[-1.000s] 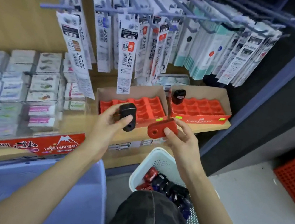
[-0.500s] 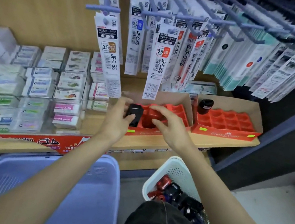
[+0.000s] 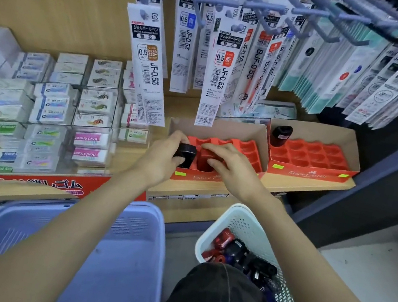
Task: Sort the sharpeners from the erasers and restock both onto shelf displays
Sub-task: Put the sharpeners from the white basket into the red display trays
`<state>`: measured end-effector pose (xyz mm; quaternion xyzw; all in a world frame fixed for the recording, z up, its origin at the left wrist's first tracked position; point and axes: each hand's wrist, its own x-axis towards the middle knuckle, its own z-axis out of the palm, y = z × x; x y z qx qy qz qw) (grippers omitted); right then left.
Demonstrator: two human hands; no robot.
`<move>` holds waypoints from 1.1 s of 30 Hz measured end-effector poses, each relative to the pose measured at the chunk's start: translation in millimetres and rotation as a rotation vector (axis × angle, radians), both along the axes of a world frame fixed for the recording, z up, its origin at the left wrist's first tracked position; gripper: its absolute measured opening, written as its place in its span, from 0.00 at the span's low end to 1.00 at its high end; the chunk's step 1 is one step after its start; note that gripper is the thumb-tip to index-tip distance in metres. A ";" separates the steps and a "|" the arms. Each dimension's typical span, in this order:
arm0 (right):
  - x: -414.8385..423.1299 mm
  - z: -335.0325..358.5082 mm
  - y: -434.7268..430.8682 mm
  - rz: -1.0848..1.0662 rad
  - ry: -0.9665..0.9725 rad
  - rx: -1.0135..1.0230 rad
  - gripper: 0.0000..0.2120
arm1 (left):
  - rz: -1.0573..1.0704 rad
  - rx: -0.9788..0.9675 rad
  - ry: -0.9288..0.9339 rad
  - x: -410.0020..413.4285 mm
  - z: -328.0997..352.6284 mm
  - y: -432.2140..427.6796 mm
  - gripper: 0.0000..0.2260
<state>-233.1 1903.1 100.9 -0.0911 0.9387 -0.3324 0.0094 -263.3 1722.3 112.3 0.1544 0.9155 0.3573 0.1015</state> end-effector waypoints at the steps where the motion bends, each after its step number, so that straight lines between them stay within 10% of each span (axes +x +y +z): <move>1: 1.6 0.7 1.2 0.005 0.009 -0.002 0.18 | -0.003 0.005 0.007 0.6 0.4 -0.8 0.11; 10: -6.5 11.9 -1.0 -0.142 0.157 -0.174 0.15 | 0.187 0.499 0.113 5.2 7.1 -0.7 0.14; 33: -33.3 -6.9 -4.4 -0.113 0.139 -0.161 0.16 | 0.168 0.135 0.059 -20.2 12.3 4.6 0.13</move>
